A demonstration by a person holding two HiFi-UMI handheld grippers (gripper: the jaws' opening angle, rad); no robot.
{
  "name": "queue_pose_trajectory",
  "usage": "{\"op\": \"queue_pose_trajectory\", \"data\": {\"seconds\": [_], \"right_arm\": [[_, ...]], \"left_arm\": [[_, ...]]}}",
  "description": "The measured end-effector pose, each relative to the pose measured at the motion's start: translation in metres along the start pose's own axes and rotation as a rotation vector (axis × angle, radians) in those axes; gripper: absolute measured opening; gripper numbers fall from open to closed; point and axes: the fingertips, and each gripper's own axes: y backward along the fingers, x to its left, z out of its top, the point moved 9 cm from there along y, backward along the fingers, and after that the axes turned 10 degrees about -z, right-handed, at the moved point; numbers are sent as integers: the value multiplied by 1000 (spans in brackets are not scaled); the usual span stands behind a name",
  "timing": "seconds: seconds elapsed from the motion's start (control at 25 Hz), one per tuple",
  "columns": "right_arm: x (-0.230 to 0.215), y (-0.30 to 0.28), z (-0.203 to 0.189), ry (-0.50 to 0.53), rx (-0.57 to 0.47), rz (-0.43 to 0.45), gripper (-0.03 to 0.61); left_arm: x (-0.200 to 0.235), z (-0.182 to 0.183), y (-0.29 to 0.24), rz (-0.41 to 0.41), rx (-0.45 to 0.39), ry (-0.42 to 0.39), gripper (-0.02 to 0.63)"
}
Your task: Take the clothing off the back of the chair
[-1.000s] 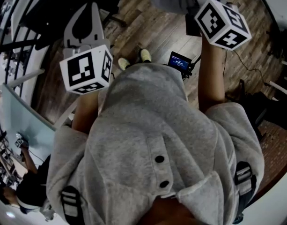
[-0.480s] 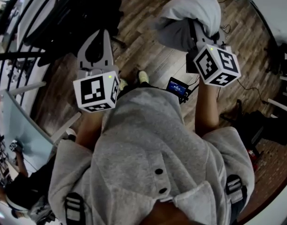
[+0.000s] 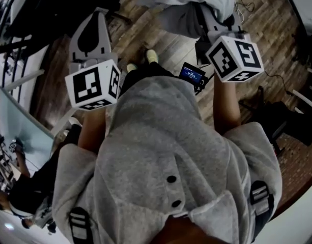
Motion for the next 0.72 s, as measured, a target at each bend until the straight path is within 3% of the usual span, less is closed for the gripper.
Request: {"op": "queue_pose_trajectory", "data": {"seconds": [0.2, 0.48, 0.72], "right_arm": [[6, 31, 14, 12, -16, 55, 138], [51, 29, 3, 29, -10, 88, 140], [91, 95, -3, 32, -30, 120, 140]], "left_arm": [[-24, 18, 22, 20, -25, -4, 6], [7, 2, 50, 64, -44, 27, 6], [-5, -7, 132, 99, -91, 33, 6]]}}
